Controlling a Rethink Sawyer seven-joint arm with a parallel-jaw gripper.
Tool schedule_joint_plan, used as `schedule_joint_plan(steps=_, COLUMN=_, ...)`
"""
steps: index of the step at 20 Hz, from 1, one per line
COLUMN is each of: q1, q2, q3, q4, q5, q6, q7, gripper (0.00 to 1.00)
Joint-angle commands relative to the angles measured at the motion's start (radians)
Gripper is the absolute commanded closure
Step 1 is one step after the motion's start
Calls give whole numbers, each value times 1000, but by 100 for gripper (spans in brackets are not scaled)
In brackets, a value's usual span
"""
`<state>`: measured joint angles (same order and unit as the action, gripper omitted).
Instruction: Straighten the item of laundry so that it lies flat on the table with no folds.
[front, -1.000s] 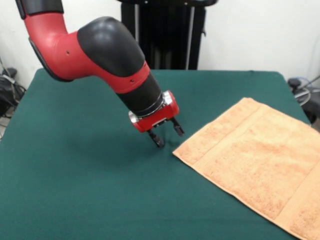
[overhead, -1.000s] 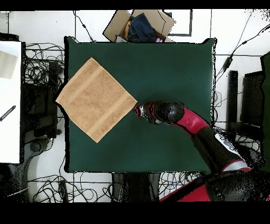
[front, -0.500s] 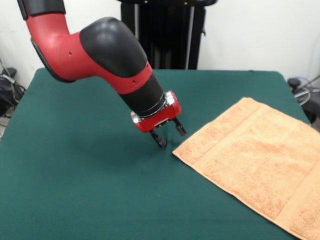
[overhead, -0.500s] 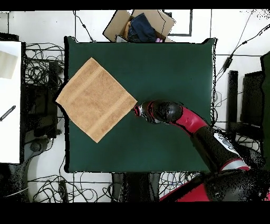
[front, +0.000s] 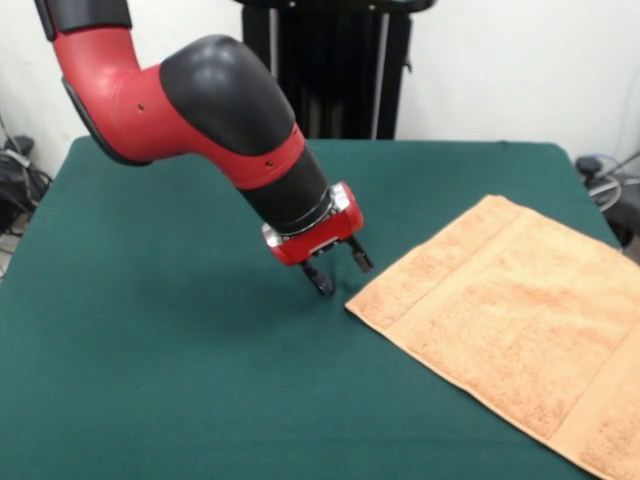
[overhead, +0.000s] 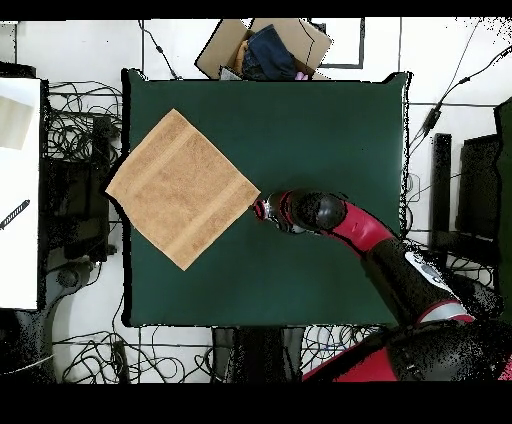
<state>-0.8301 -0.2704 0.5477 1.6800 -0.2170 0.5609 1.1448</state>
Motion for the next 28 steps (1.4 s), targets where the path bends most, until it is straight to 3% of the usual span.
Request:
schedule_joint_plan(steps=1, q1=100, q2=193, q3=63, q4=13, q5=6, q6=-58, q7=83, gripper=0)
schedule_joint_plan(steps=28, q1=131, q2=181, q3=63, q4=-45, q5=41, q6=35, q7=59, gripper=0)
